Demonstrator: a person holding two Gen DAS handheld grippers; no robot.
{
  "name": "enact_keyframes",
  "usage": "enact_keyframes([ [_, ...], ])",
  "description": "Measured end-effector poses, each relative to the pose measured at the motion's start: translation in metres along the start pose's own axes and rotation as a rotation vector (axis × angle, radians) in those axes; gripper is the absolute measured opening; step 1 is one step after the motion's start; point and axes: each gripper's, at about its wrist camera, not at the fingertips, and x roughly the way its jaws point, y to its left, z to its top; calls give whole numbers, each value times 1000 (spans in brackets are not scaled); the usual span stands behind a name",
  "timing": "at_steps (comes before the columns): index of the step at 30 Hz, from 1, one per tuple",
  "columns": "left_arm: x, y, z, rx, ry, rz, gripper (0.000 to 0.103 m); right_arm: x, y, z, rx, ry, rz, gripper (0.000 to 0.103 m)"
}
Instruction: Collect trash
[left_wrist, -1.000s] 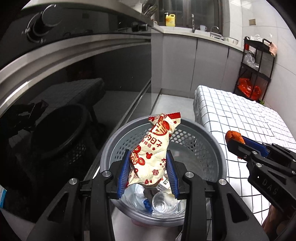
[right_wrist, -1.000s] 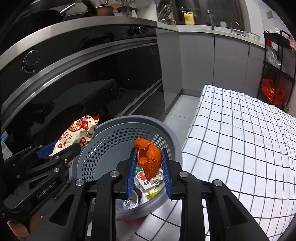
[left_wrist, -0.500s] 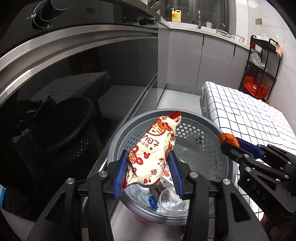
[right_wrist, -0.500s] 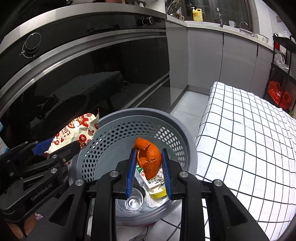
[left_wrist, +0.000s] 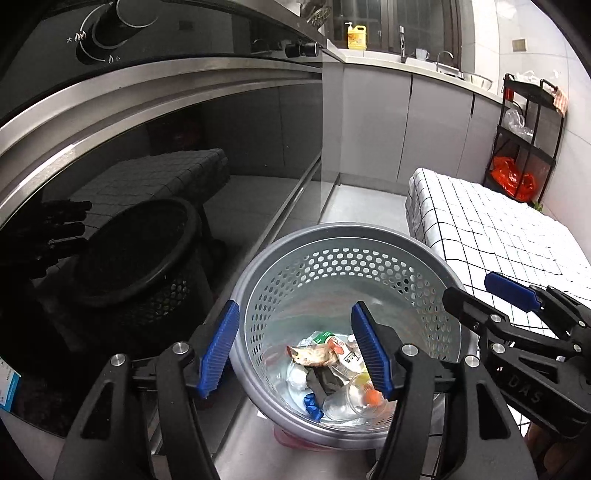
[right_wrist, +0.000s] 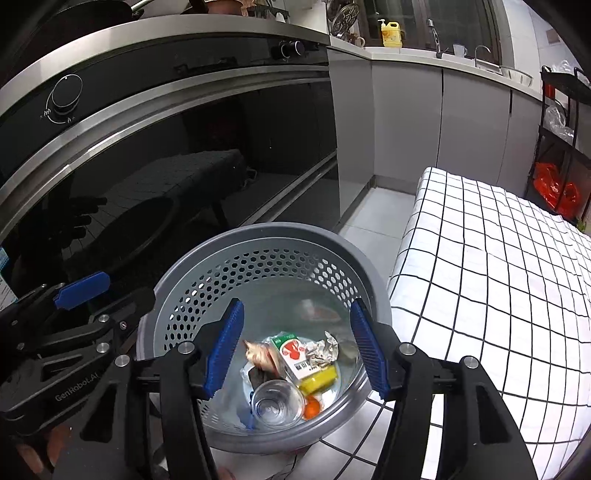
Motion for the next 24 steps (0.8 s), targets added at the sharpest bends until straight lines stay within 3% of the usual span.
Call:
enact_keyframes([
  [24,-12,2,1,0,-60,14,77,-13,3,-9,49,-10,-24,63],
])
